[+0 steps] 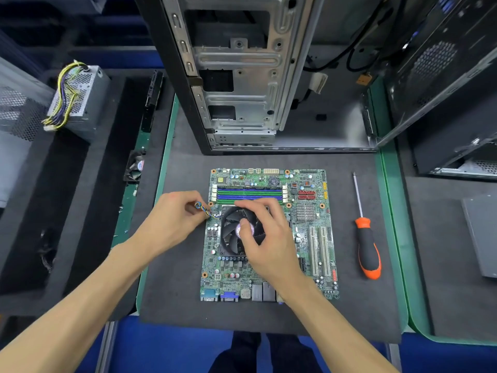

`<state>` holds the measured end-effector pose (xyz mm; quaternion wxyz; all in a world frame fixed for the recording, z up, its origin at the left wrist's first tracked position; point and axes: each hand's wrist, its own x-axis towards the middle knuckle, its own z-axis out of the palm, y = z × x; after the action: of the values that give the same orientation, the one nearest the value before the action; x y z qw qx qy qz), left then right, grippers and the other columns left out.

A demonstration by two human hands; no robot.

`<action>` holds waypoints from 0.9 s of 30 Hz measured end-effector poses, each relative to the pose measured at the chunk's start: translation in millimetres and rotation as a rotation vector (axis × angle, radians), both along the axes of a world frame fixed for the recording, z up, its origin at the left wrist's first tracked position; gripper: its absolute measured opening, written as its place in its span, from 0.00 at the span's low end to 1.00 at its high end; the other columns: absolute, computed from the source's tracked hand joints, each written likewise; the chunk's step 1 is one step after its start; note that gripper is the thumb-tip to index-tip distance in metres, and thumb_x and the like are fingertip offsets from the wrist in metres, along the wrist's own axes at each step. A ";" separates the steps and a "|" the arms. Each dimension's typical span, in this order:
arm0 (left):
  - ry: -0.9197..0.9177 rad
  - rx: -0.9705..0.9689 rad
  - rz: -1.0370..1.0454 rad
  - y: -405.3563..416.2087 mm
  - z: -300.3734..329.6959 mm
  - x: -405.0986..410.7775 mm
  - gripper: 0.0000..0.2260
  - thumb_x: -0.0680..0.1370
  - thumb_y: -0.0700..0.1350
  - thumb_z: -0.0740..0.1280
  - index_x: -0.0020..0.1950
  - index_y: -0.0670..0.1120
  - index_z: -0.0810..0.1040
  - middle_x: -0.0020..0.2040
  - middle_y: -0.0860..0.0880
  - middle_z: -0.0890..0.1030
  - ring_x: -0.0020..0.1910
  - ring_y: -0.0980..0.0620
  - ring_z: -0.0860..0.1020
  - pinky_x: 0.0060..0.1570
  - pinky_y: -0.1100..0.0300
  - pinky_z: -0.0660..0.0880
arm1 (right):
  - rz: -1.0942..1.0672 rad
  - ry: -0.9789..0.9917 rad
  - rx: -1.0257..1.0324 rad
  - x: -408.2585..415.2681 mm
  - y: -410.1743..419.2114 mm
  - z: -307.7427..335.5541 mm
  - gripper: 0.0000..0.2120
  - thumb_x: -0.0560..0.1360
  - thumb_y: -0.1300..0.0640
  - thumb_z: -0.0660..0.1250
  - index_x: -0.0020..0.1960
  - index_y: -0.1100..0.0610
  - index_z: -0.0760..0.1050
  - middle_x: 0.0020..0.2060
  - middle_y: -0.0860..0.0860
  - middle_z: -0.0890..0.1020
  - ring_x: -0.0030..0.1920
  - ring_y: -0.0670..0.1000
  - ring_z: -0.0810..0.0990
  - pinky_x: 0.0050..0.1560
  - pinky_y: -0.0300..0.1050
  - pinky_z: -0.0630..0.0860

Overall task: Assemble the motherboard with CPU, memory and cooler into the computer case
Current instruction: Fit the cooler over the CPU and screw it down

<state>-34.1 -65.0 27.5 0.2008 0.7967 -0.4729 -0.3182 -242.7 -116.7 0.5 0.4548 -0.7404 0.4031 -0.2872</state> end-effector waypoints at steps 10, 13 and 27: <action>-0.105 -0.056 -0.044 7.0 -7.9 -1.1 0.18 0.75 0.39 0.73 0.37 0.61 0.74 0.37 0.52 0.85 0.32 0.57 0.81 0.39 0.58 0.79 | 0.025 0.023 0.026 1.2 1.2 4.6 0.15 0.79 0.53 0.63 0.65 0.50 0.78 0.55 0.47 0.73 0.59 0.47 0.75 0.58 0.50 0.75; -0.078 -0.094 -0.044 8.1 -10.3 -0.2 0.17 0.75 0.39 0.73 0.37 0.61 0.75 0.38 0.50 0.85 0.34 0.52 0.83 0.42 0.52 0.80 | 0.022 0.030 0.008 1.2 -0.6 4.6 0.15 0.79 0.54 0.64 0.64 0.49 0.78 0.55 0.46 0.73 0.58 0.47 0.75 0.58 0.50 0.75; -0.003 -0.040 -0.087 22.4 8.7 -8.9 0.16 0.78 0.37 0.67 0.62 0.53 0.76 0.54 0.54 0.80 0.50 0.62 0.77 0.52 0.68 0.71 | 0.150 0.237 0.021 -12.6 -3.2 18.1 0.24 0.78 0.37 0.62 0.73 0.39 0.65 0.63 0.41 0.67 0.64 0.44 0.72 0.62 0.50 0.75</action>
<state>-43.0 -42.5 36.2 0.2017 0.7717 -0.5138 -0.3160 -255.3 -119.9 18.6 0.4321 -0.7924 0.4003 -0.1587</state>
